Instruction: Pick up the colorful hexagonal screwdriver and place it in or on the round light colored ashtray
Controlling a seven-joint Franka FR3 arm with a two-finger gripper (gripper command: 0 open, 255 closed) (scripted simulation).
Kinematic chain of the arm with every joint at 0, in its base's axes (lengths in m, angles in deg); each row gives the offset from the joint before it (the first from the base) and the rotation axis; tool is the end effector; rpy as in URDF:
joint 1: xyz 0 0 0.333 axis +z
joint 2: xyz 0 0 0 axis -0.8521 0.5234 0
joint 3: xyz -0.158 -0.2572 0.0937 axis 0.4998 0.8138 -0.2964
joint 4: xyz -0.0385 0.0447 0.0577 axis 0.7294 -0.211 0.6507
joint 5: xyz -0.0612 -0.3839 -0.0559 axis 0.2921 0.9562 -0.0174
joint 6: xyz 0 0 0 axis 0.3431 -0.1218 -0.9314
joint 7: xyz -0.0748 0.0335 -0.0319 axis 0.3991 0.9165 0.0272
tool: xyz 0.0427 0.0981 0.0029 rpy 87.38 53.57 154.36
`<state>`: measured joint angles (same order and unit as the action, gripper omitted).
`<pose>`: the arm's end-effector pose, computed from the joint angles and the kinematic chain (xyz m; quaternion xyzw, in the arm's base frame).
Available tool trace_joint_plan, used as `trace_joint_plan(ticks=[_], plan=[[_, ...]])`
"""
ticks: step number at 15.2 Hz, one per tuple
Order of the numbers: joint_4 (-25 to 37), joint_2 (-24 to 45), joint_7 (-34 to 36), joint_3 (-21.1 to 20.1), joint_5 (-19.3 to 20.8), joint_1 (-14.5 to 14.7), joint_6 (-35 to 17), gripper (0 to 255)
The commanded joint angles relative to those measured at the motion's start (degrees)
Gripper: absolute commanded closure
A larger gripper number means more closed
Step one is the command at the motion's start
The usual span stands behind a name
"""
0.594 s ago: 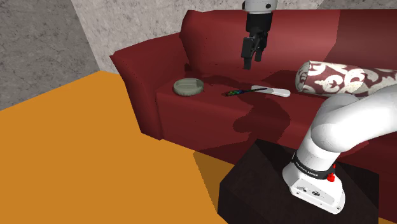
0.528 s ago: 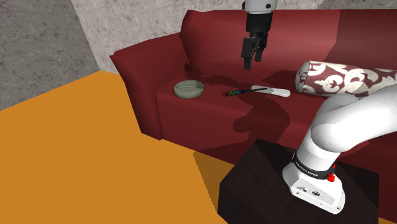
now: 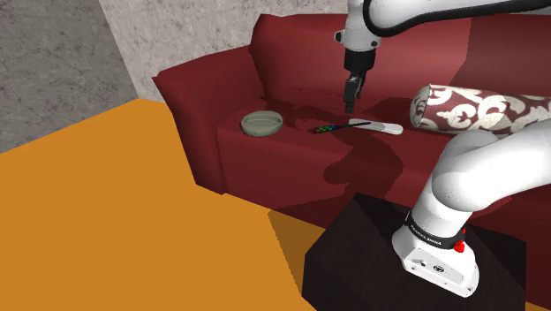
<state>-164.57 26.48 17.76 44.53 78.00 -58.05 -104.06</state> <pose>0.3082 -0.0201 0.5427 0.9904 0.1277 -0.0035 0.0530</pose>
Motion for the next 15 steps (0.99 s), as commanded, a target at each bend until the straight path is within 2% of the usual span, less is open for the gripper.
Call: trace_joint_plan(ticks=[1, 8, 15], plan=[[-3.19, -0.30, -3.54, 1.48, 2.73, -0.08, -3.85, 0], [-10.02, 4.50, -14.91, 8.15, 12.97, -1.70, -19.50, 0], [-11.28, 16.12, -24.40, 15.28, 23.22, -3.85, -37.77, 0]])
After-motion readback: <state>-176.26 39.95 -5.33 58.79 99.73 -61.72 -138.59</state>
